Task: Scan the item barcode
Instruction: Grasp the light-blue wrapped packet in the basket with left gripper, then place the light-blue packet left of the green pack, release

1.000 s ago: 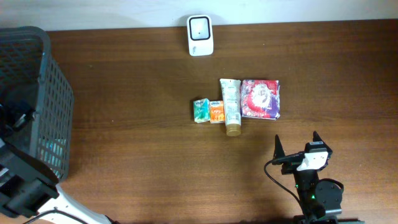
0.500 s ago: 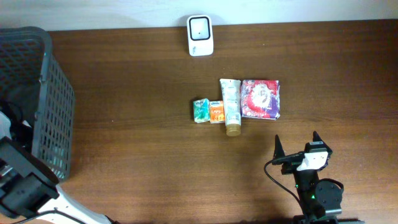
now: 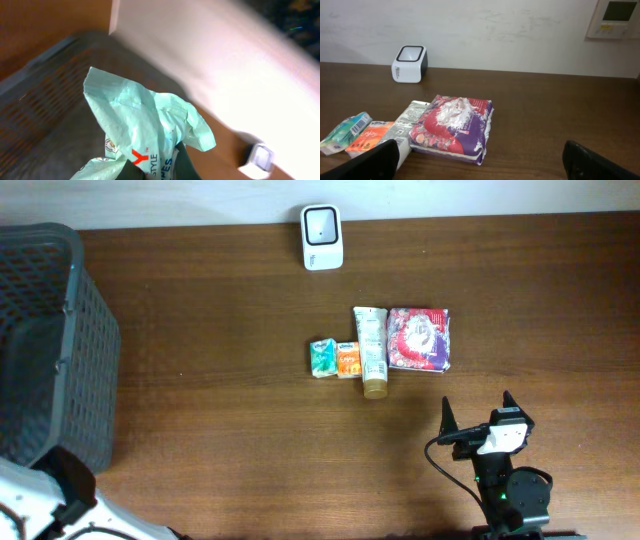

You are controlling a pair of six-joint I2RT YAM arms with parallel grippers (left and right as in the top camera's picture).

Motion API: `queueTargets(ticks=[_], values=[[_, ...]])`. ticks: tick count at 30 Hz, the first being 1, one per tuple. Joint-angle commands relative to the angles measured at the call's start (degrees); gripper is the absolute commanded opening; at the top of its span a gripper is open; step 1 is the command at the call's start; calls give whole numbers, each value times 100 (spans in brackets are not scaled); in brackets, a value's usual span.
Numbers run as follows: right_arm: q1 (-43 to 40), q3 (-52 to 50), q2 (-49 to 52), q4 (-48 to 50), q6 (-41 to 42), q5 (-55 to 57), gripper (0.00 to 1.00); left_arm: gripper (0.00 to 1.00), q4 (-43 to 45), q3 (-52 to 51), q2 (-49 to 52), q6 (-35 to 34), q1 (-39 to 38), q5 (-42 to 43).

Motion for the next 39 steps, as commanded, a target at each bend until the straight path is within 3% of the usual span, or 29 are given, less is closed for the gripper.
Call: queueTargets(ticks=[1,4,5,7,9,12,14,16,18,23,26,28,30,31,32,33,37,39], values=[[-11,-52,-42,-15,15,11,99,0,-7,168,-341,-28,-221,1744],[-11,-52,-42,-15,15,11,99,0,-7,81,-350,-15,-1088,2098],[-11,-52,-42,-15,15,11,99,0,-7,-133,-334,234,-1926,2033],[-11,-52,-42,-15,15,11,99,0,-7,-514,-328,293,-2739,1325],[-11,-52,-42,-15,15,11,99,0,-7,-1425,-328,293,-3860,232],[-11,-52,-42,-15,15,11,99,0,256,-3051,-323,284,-5001,-597],[-11,-52,-42,-15,15,11,99,0,1075,-4492,-323,-343,-5593,-903],[-11,-52,-42,-17,15,11,99,0,2039,-5831,-323,-1580,-5910,-1582],[-11,-52,-42,-15,13,11,99,0,2839,-6891,-323,-2312,-6076,-1596],[-11,-52,-42,-15,15,11,99,0,4690,-8850,-323,-3252,-6194,-1591],[-11,-52,-42,-15,15,11,99,2,5040,-9331,-323,-3536,-6201,-1565],[-11,-52,-42,-15,15,11,99,17,5274,-9385,-323,-3552,-6330,-1569],[-11,-52,-42,-15,15,11,99,23,5547,-9385,-323,-3552,-6494,-1567],[-11,-52,-42,-15,15,11,99,35,5617,-9383,-323,-3552,-6579,-1567],[-11,-52,-42,-15,15,11,99,56,5689,-9383,-323,-3547,-6607,-1574],[-11,-52,-42,-15,15,11,99,70,5731,-9368,-330,-3547,-6594,-1576],[-11,-52,-42,-15,15,11,99,60,5545,-8830,-817,-2347,-6323,-1556],[-11,-52,-42,-15,15,11,99,71,5438,-8623,-1672,-1215,-6271,-1624]])
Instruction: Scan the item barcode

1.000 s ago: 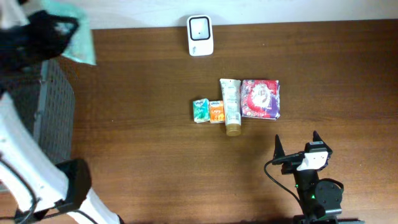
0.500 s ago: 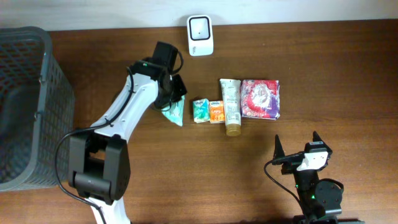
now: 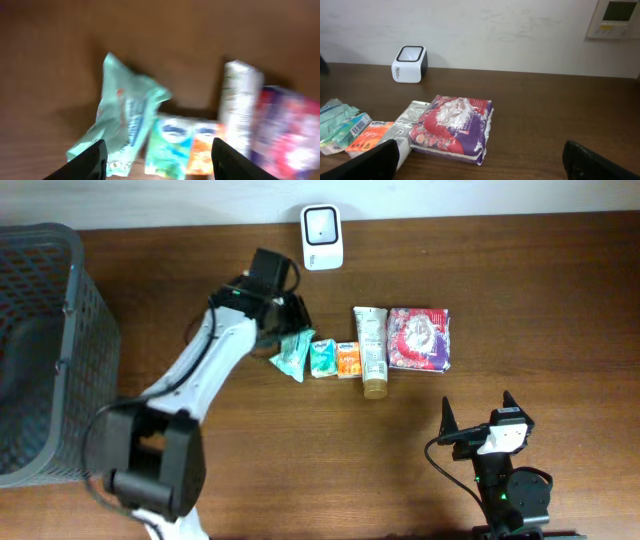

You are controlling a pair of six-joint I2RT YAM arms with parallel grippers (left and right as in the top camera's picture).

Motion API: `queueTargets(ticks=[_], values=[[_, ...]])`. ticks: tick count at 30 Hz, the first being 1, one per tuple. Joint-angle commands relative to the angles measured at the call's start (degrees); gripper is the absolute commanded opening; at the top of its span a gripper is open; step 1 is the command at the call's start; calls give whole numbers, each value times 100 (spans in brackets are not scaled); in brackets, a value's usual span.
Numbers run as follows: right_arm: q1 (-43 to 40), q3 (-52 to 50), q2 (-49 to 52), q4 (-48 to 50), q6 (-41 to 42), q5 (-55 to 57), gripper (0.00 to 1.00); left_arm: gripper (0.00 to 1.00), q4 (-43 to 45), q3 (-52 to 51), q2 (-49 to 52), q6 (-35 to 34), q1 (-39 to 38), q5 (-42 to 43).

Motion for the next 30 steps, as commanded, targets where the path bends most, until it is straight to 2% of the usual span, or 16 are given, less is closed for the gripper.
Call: queueTargets(ticks=[1,2,4,6,9,12,17,20,30], values=[[-11,-52,-37,-15,11,9,99,78,-96,348,-1464,1803,79,-96],[-11,-52,-37,-15,11,9,99,86,-219,348,-1864,2057,92,-448],[-11,-52,-37,-15,11,9,99,100,-660,348,-2601,2057,120,-1644],[-11,-52,-37,-15,11,9,99,99,-1154,348,-3032,2057,485,-2127],[-11,-52,-37,-15,11,9,99,99,-1626,348,-3084,2055,1152,-2116],[-11,-52,-37,-15,11,9,99,99,-1838,348,-3084,2083,1908,-1561],[-11,-52,-37,-15,11,9,99,99,-1853,348,-3084,2232,1923,-1563],[-11,-52,-37,-15,11,9,99,99,-1895,345,-3051,2234,1952,-1974],[-11,-52,-37,-15,11,9,99,99,-2153,345,-2406,2229,2098,-1974]])
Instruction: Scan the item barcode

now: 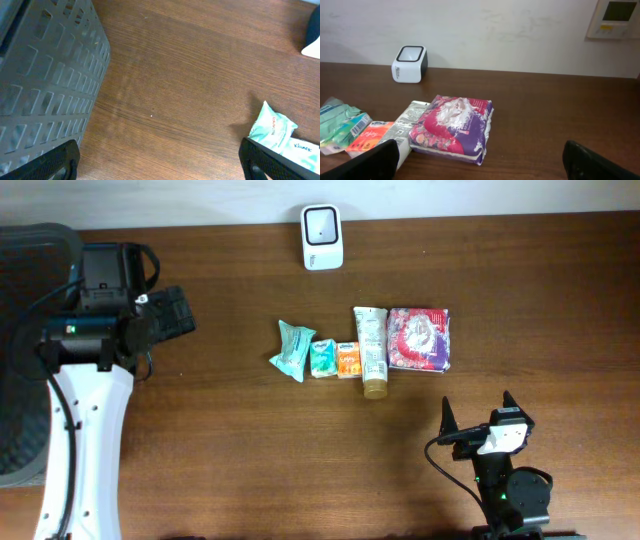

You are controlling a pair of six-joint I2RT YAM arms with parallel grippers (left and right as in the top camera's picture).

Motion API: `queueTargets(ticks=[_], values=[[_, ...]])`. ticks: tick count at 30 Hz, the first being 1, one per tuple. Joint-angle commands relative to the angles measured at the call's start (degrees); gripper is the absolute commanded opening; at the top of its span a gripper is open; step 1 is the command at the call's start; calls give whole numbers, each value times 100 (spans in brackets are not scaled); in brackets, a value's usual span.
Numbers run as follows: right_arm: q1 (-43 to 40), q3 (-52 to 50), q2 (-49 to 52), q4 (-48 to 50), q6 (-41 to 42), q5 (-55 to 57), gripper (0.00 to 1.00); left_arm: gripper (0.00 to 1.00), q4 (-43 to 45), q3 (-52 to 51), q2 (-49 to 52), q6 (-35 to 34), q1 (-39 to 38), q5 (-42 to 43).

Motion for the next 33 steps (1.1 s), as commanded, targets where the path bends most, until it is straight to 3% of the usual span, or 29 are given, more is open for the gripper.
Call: queueTargets(ticks=[1,8,11,13,15,18,19,22,24,26,28,33], values=[[-11,-52,-37,-15,11,11,99,99,-68,15,120,90,66,-66],[-11,-52,-37,55,96,-98,99,99,-262,15,125,87,66,-61],[-11,-52,-37,284,2024,-3115,99,99,-262,15,125,87,66,-61],[-11,-52,-39,680,2848,-3943,99,99,-262,15,125,87,66,-61],[-11,-52,-37,1464,3008,-3941,99,99,-262,15,125,87,66,-61],[-11,-50,-37,4100,3077,-3779,99,99,-262,15,125,87,66,-61],[-11,-11,-37,4577,3077,-3508,99,99,-262,15,125,87,66,-61],[-11,586,24,4542,2514,-2664,99,99,-262,15,125,87,66,-61],[-11,1493,310,3473,1517,-2667,99,99,-262,15,125,87,66,-61],[-11,3021,1143,1259,144,-2540,99,99,-262,15,125,87,66,-61],[-11,4395,2260,-584,-675,-1891,99,99,-262,15,125,87,66,-61],[-13,7388,5729,-4054,-942,-1491,99,99,-262,15,125,87,66,-61]])
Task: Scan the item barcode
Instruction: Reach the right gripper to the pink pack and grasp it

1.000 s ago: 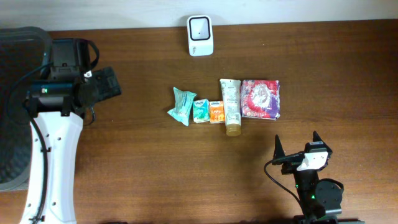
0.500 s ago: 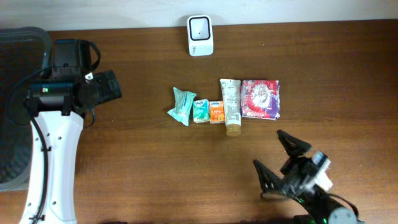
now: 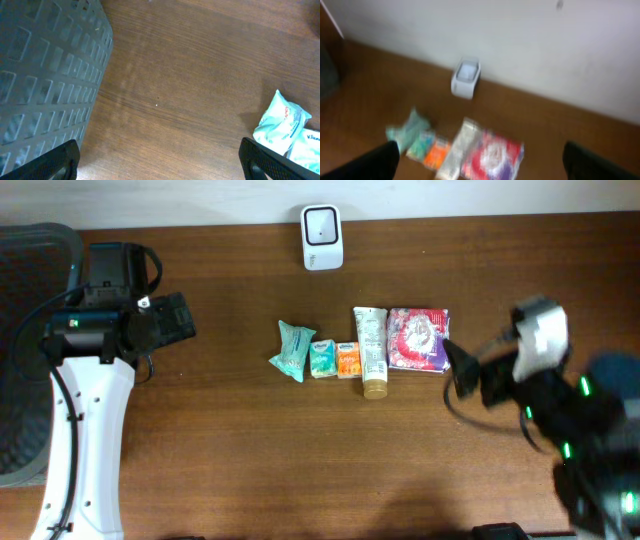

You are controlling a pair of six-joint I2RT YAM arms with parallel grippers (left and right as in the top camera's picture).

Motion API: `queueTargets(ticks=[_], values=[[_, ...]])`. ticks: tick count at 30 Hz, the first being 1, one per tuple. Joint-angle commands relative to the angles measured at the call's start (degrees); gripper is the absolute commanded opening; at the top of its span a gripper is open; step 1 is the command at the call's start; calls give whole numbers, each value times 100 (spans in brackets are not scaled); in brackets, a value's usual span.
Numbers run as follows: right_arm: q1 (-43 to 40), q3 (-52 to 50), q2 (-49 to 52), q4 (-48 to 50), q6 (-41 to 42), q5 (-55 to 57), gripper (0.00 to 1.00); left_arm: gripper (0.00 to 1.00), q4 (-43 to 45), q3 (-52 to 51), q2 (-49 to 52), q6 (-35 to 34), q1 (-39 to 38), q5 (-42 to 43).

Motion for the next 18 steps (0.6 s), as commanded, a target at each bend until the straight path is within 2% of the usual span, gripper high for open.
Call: queueTargets(ticks=[1,2,4,6,9,10,12,13,15,16,18], values=[[-11,1504,1611,-1360,-142,153,99,99,0,15,-2,70,42,-44],[-13,2424,2496,-2236,-140,151,99,99,0,15,-2,70,42,-44],[-11,3287,3359,-3023,-76,37,99,99,0,15,-2,70,42,-44],[-11,3338,3823,-3086,-76,-39,99,99,0,15,-2,70,42,-44],[-125,3335,4433,-3042,-74,752,99,99,0,15,-2,70,42,-46],[-402,3335,4870,-3038,372,728,99,99,0,15,-2,70,42,-44],[-737,3335,5499,-3108,527,520,99,99,0,15,-2,70,42,-44],[-911,3335,5851,-3110,468,94,96,99,0,15,-2,70,42,-44],[-1244,3335,6487,-3224,-308,-1281,75,99,0,15,-2,70,42,-44],[-1425,3335,6813,-3344,-577,-1762,72,99,0,15,-2,70,42,-44],[-1593,3333,7125,-3388,-597,-1915,72,99,-2,15,-2,70,42,-44]])
